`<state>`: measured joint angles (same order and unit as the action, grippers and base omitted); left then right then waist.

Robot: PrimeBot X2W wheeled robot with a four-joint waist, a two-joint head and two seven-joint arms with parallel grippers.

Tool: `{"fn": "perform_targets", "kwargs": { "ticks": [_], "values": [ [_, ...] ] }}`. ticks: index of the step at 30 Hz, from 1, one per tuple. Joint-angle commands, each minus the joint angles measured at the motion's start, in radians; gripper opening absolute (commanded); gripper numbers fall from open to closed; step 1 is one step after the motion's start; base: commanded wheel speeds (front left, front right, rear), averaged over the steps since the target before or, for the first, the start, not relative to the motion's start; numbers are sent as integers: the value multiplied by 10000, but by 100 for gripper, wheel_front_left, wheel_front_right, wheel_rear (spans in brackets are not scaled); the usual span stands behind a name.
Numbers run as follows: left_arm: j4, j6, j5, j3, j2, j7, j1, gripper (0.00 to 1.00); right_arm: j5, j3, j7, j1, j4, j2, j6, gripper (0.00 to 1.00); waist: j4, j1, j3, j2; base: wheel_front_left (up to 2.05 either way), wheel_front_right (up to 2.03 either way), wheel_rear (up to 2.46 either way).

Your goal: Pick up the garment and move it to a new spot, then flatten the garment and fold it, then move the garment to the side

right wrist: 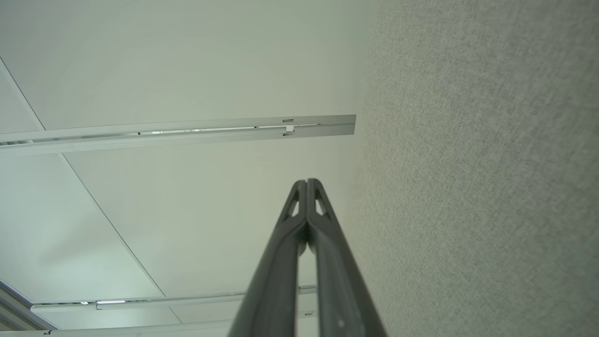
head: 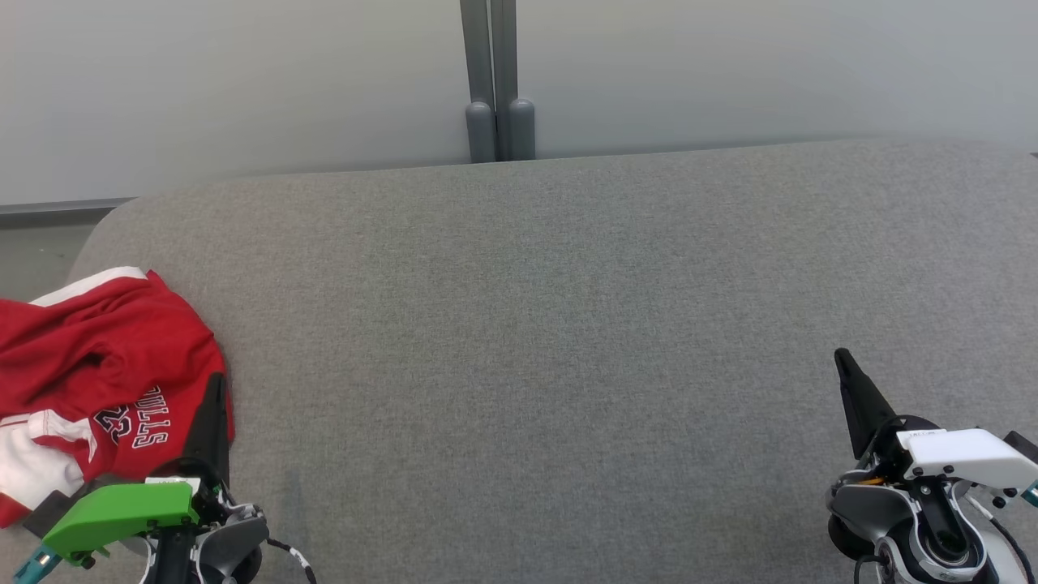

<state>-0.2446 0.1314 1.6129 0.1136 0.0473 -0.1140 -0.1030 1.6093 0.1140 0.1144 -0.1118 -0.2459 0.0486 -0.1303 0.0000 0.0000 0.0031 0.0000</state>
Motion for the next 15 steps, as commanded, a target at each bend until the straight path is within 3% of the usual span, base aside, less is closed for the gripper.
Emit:
{"fn": "perform_targets", "kwargs": {
  "ticks": [1,15],
  "values": [
    [12,13,-11,20,72,-26,-130,0,74,8,18,101,52,40,-9,0,0,0,0,0,0,0,0],
    [12,13,-11,20,72,-26,-131,0,74,8,18,102,52,40,-9,0,0,0,0,0,0,0,0]
  ]
}}
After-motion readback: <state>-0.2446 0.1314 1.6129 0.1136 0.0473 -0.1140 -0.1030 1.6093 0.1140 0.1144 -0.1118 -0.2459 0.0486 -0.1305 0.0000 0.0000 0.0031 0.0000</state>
